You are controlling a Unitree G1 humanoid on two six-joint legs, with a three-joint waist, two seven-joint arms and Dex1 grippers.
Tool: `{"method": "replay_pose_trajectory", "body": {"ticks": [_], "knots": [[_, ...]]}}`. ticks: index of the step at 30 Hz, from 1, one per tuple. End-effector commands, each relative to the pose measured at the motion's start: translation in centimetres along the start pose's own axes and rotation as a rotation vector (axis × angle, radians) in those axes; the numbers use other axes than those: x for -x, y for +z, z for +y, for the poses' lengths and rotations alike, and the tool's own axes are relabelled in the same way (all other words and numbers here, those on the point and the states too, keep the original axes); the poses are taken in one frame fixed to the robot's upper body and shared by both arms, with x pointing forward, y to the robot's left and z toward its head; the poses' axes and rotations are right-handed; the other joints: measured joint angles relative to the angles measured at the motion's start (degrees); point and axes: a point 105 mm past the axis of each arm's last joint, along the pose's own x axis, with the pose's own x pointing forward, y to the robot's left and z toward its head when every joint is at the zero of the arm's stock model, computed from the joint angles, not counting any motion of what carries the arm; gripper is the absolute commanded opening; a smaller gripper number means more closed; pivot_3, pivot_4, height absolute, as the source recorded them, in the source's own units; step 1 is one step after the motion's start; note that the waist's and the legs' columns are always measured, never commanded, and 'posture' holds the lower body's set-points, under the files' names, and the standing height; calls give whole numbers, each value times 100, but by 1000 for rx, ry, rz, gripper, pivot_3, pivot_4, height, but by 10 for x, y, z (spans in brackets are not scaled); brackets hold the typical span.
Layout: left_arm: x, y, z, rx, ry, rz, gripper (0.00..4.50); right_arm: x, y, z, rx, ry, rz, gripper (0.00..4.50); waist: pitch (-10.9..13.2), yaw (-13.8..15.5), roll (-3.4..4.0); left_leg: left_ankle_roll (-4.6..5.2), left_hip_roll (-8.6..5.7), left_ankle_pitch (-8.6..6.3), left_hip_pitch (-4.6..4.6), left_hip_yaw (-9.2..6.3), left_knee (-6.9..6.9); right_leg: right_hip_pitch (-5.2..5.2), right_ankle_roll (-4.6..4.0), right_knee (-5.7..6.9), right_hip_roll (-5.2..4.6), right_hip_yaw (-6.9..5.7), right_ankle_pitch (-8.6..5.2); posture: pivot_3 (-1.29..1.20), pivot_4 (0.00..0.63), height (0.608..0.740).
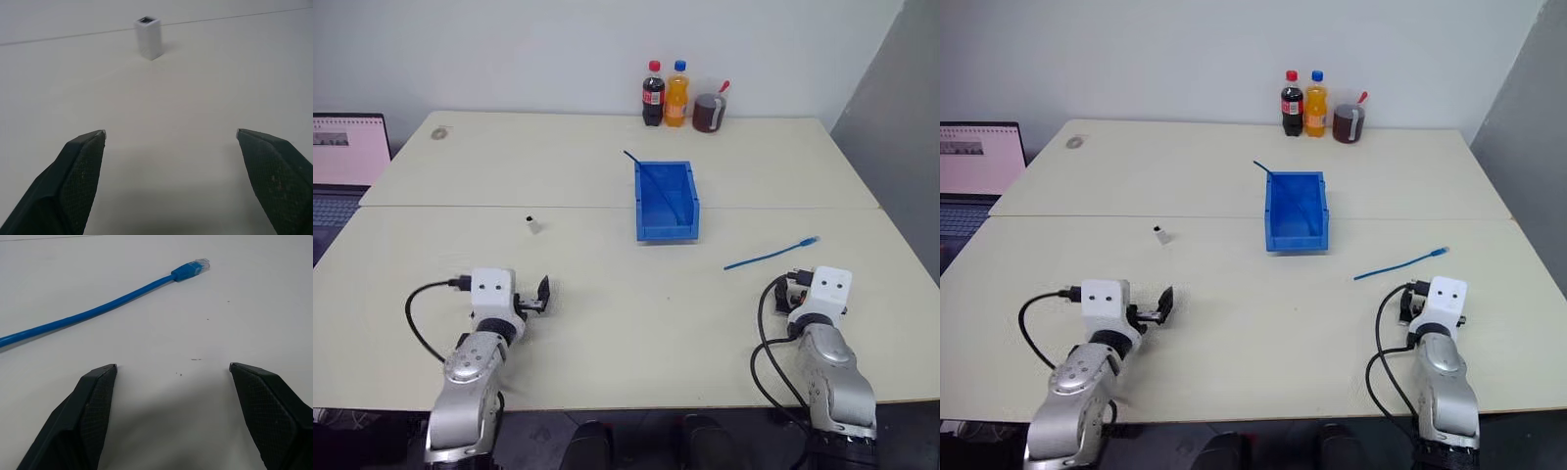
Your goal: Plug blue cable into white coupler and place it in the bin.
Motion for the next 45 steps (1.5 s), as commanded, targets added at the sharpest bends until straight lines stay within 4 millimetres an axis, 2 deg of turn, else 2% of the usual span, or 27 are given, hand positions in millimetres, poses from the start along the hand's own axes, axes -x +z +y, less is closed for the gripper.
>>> {"method": "replay_pose_trajectory", "body": {"ticks": [1,4,7,9,12,17,21,24,32,37,41,43,45], "knots": [[-1,67,-54,-119,-462,-179,4500,-2,33,7,-50,-8,-66,3915,25,25,5,0,-3,0,0,2,1,-1,0,3,0,0,0,0,150,740],[4,103,-79,-159,-747,-236,4500,-10,43,10,-96,-22,-52,3915,33,27,9,-1,-11,1,-4,8,2,-2,1,2,11,2,0,0,150,740],[4,141,-83,-108,-924,-290,4500,-23,51,19,-117,-26,-38,3915,35,26,8,-1,-16,0,-10,13,0,-2,10,-6,11,1,-5,0,150,740],[4,158,-83,-122,-1003,-303,4500,-33,51,21,-139,-58,-17,3915,36,23,8,-1,-17,0,-26,10,2,-13,13,-7,12,-3,-6,0,150,740],[0,169,-83,-169,-1088,-297,4500,-52,50,16,-189,-160,23,3915,36,-15,9,0,-17,0,-43,17,-1,-43,12,5,18,-2,-6,0,150,740],[-12,169,-76,-273,-1139,-281,4500,-74,44,11,-250,-307,84,3915,37,-53,10,-1,-15,1,-89,22,3,-96,-16,19,18,-1,11,0,150,740],[-18,174,-71,-312,-1158,-281,4500,-84,42,17,-288,-306,103,3915,36,-71,9,-1,-16,1,-93,17,4,-96,-17,17,17,2,11,0,150,740],[-23,174,-67,-339,-1148,-279,4500,-85,39,16,-316,-333,105,3444,35,-89,8,0,-17,1,-93,19,9,-93,-15,18,15,4,13,0,150,740],[-26,175,-58,-351,-1114,-276,4500,-78,23,16,-320,-377,151,1464,34,-104,5,1,-14,2,-92,13,14,-92,-9,26,18,4,17,0,150,740],[-27,175,-57,-349,-1101,-279,4500,-77,23,14,-310,-380,146,106,33,-103,4,1,-12,2,-92,13,13,-92,-9,26,19,4,17,0,150,740],[-27,174,-59,-351,-1107,-275,4500,-79,30,8,-272,-373,109,29,32,-104,4,1,-13,2,-91,12,15,-92,-9,29,19,2,17,0,150,740],[-25,171,-59,-350,-1108,-268,4500,-84,40,23,-201,-161,98,29,32,-104,4,1,-13,2,-91,13,15,-92,-9,29,19,4,17,0,150,740],[-18,161,-58,-345,-1118,-235,4500,-78,53,41,-67,114,59,29,32,-106,4,1,-16,2,-91,17,19,-91,-7,29,18,5,18,0,150,740]]}}
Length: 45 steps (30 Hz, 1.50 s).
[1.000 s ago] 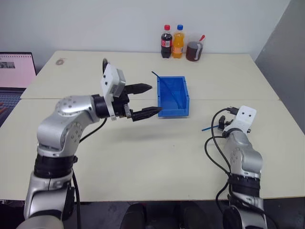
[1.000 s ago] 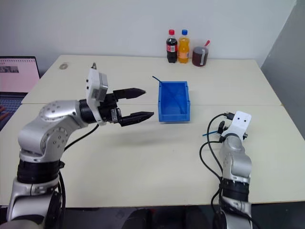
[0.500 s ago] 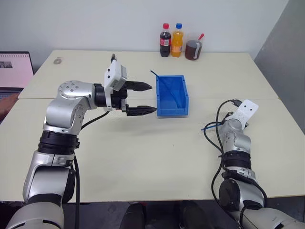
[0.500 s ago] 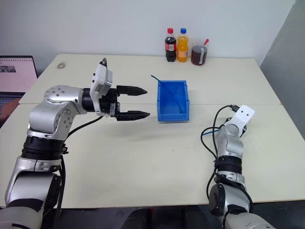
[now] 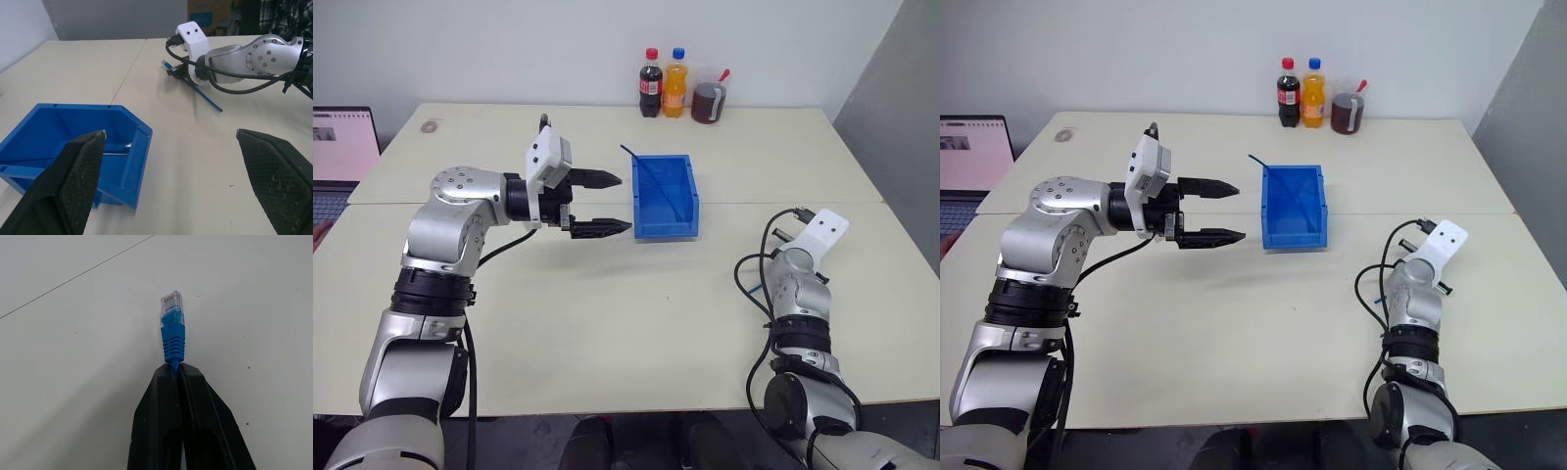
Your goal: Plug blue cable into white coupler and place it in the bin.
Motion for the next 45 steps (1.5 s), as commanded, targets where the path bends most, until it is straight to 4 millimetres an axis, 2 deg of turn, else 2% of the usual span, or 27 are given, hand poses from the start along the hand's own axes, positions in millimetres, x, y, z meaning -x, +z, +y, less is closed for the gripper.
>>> {"method": "replay_pose_trajectory", "body": {"ticks": [1,2,4,6,9,12,13,15,18,20,22,27,28,32,36,41,43,45], "knots": [[13,0,-14,-15,1,27,4500,23,1,34,251,506,-5,29,0,-20,4,0,0,0,0,2,1,0,4,-2,0,-1,2,0,150,740],[16,-6,-21,2,-7,43,4500,35,3,38,338,631,-25,29,1,-31,14,2,1,-2,5,1,0,0,4,-3,0,5,2,0,150,740],[28,-24,-42,58,-10,86,4500,70,0,38,574,938,-45,29,8,-58,24,5,1,-3,6,-1,-3,-3,5,-6,0,9,1,0,150,740],[38,-39,-65,123,12,114,4500,105,-4,34,703,1192,-16,29,13,-79,30,17,8,-10,5,-9,-6,-6,6,-9,6,9,-4,0,150,740],[47,-56,-87,185,145,125,4500,135,-2,40,911,1420,-98,29,19,-87,28,28,22,-17,0,-22,-2,-11,1,-8,14,12,-7,0,150,740],[54,-77,-111,276,385,120,4500,155,-6,69,1090,1580,-288,29,21,-93,25,28,29,-17,14,-21,5,5,16,-8,6,6,-16,0,150,740],[56,-83,-117,298,507,107,4500,161,-11,85,1119,1631,-356,29,22,-95,22,28,69,-17,27,-10,4,8,16,-11,6,14,-14,0,150,740],[60,-86,-126,310,677,90,4500,169,-20,109,1171,1688,-464,29,30,-125,0,26,80,-15,56,-2,9,31,19,-11,9,20,0,0,150,740],[65,-90,-151,333,851,117,4500,178,-57,140,1249,1824,-482,29,34,-50,-35,22,91,-12,113,-3,16,100,13,-15,24,18,9,0,150,740],[67,-92,-166,346,909,145,4500,177,-76,151,1314,1866,-491,29,35,23,-33,21,92,-10,123,-1,17,109,-1,-12,27,16,8,0,150,740],[71,-96,-182,374,972,180,4500,173,-88,161,1462,1844,-614,29,35,70,-32,20,89,-8,121,5,18,109,-7,-11,29,16,5,0,150,740],[68,-95,-210,504,1062,157,4500,166,-100,170,1643,1794,-823,29,27,74,-40,19,85,-8,118,43,17,98,-26,-16,27,40,-5,0,150,740],[65,-96,-214,531,1068,149,4500,165,-103,169,1653,1789,-839,29,26,78,-42,18,85,-9,118,44,17,99,-41,-17,25,44,-14,0,150,740],[58,-98,-222,569,1072,142,4500,165,-122,154,1647,1859,-793,891,19,79,-32,19,86,-9,125,43,17,99,-58,-9,13,46,-24,0,150,740],[58,-102,-219,561,1057,137,4500,167,-124,142,1561,1935,-695,1811,-13,79,-20,20,88,-9,133,44,13,105,-65,-9,35,46,-30,0,150,740],[61,-108,-208,532,1006,137,4500,169,-105,124,1404,2019,-524,2871,-19,120,-12,21,88,-10,132,38,8,109,-61,-10,37,36,-29,0,150,740],[61,-110,-202,521,981,131,4500,174,-88,126,1207,2042,-369,3240,-19,133,-11,21,89,-10,133,33,7,114,-53,-10,37,30,-25,0,150,740],[62,-111,-197,511,959,124,4500,177,-66,140,981,2008,-250,3657,-14,135,-8,21,91,-10,131,26,7,114,-51,-9,36,25,-23,0,150,740]]}}
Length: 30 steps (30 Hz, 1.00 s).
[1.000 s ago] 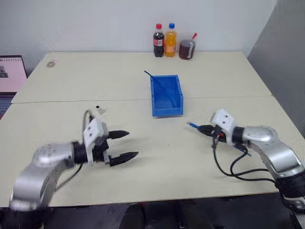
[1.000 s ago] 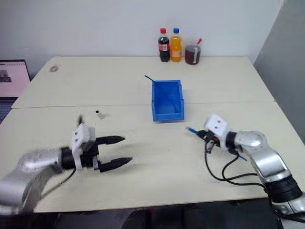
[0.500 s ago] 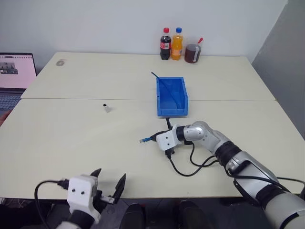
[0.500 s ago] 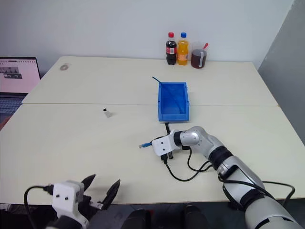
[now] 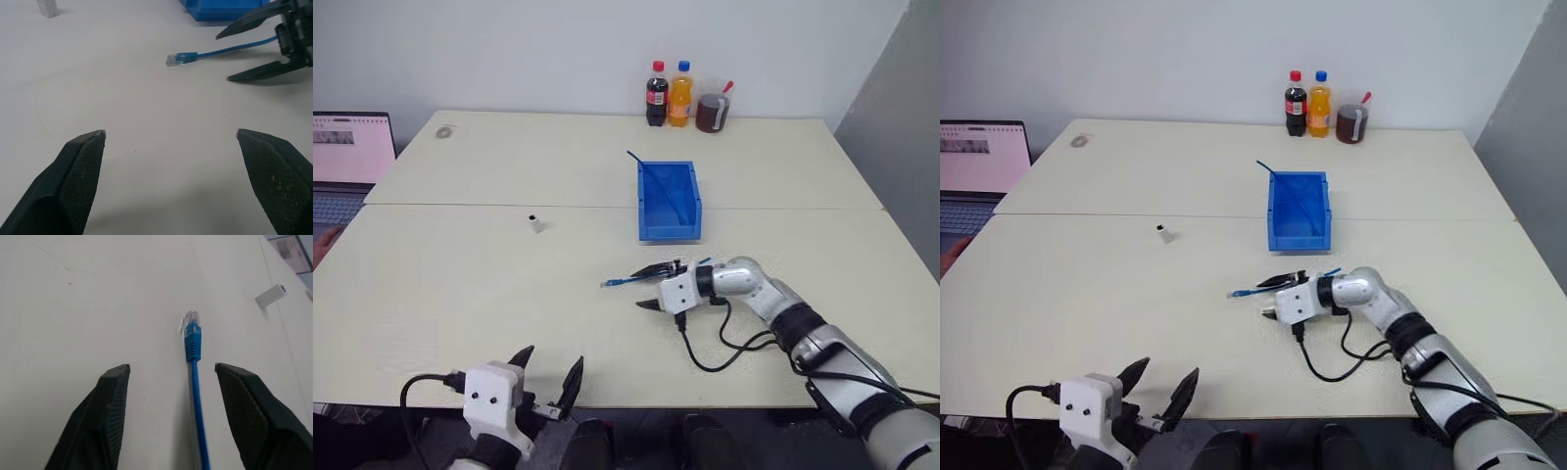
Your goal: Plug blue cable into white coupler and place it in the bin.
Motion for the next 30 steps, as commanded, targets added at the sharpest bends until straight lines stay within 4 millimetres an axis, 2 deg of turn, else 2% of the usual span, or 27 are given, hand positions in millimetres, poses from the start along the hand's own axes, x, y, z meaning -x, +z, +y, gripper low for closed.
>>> {"method": "replay_pose_trajectory", "body": {"ticks": [1,2,5,7,16,22,30], "knots": [[-7,8,4,-12,-49,-28,4500,4,19,-28,-372,-71,-113,3962,7,-8,5,0,8,0,0,-6,1,-1,1,4,-3,-1,2,0,150,740],[-9,8,5,-17,-59,-29,4500,3,21,-37,-419,-107,-120,4151,10,-31,7,0,10,0,-1,-10,2,-3,0,6,-4,-4,3,0,150,740],[-15,12,7,-29,-81,-37,4500,-4,18,-61,-485,-215,-104,4151,17,-99,18,0,6,0,2,-9,2,-11,-18,10,20,-1,15,0,150,740],[-19,14,7,-34,-94,-40,4500,-10,13,-68,-522,-253,-87,4151,16,-111,17,0,10,0,0,-13,1,-14,-16,9,34,-8,24,0,150,740],[-21,17,6,-41,-110,-38,4500,-20,-10,-59,-518,-237,12,4151,18,-94,19,-3,7,-1,-24,-20,-7,-25,-50,0,39,-19,30,0,150,740],[-22,18,3,-34,-104,-45,4500,-21,-20,-66,-525,-300,62,4151,18,-119,20,-3,9,-1,-14,-18,-5,-22,-44,4,39,-16,33,0,150,740],[-24,21,0,-29,-98,-54,4500,-23,-18,-71,-526,-303,49,4151,17,-119,20,-2,9,0,-10,-20,-4,-19,-24,9,40,-15,24,0,150,740]]}}
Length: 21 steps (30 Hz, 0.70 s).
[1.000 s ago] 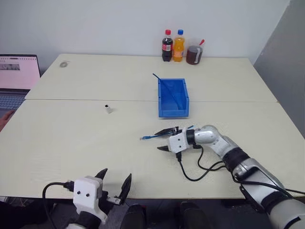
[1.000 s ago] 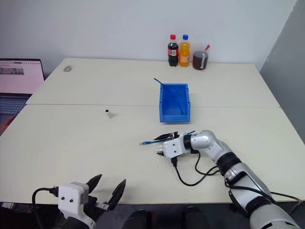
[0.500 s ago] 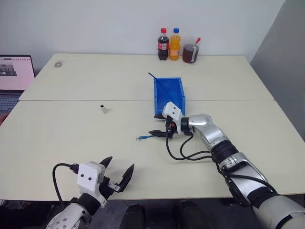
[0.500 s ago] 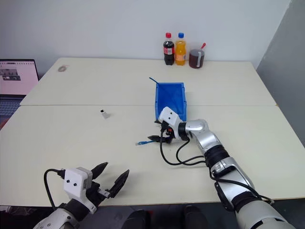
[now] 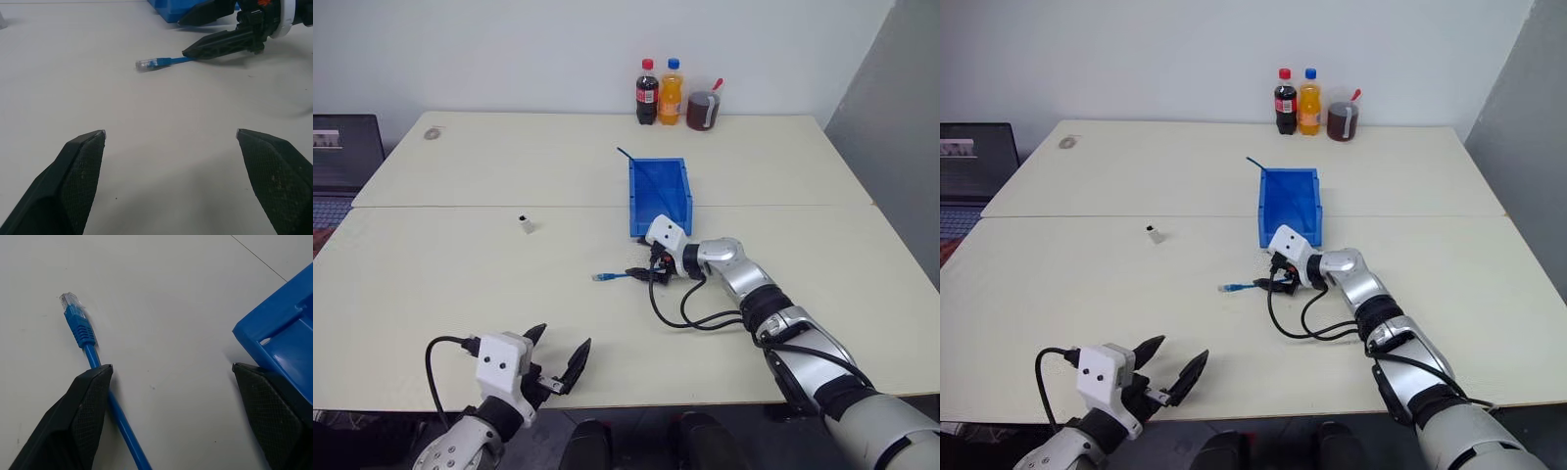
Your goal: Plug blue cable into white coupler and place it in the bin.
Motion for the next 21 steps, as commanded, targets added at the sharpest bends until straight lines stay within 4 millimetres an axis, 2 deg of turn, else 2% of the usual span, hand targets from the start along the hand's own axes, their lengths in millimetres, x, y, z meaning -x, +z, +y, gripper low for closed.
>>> {"method": "replay_pose_trajectory", "body": {"ticks": [1,4,7,11,15,17,21], "knots": [[1,13,-4,-15,-6,-46,4500,1,11,-3,17,10,-31,4151,0,0,0,0,0,0,-1,1,0,0,0,-1,0,0,0,0,150,740],[2,15,1,-34,3,-48,4500,6,25,1,-17,71,-108,4151,1,0,1,0,1,0,-2,1,-1,-1,-3,-3,-1,0,1,0,150,740],[1,21,14,-81,6,-52,4500,19,39,10,-7,161,-181,4151,4,14,6,0,2,0,-4,-5,-1,-2,-1,-1,-1,-6,-1,0,150,740],[-5,30,32,-130,-1,-59,4500,36,45,18,-4,200,-199,4151,8,52,13,0,4,0,-4,-14,-1,-2,-1,0,0,-16,-2,0,150,740],[-28,51,45,-240,-78,-92,4500,53,47,19,-15,172,-199,4151,10,146,16,0,2,0,-4,-11,0,-1,-1,0,2,-13,-1,0,150,740],[-48,60,46,-307,-197,-73,4500,71,45,29,-54,236,-181,4151,12,153,19,-1,1,1,-9,-18,2,-4,0,3,9,-24,-1,0,150,740],[-77,55,45,-418,-475,55,4500,106,39,53,-146,355,-124,4151,14,191,22,-3,-12,2,-13,-11,2,-2,9,-8,6,-25,1,0,150,740]]}}
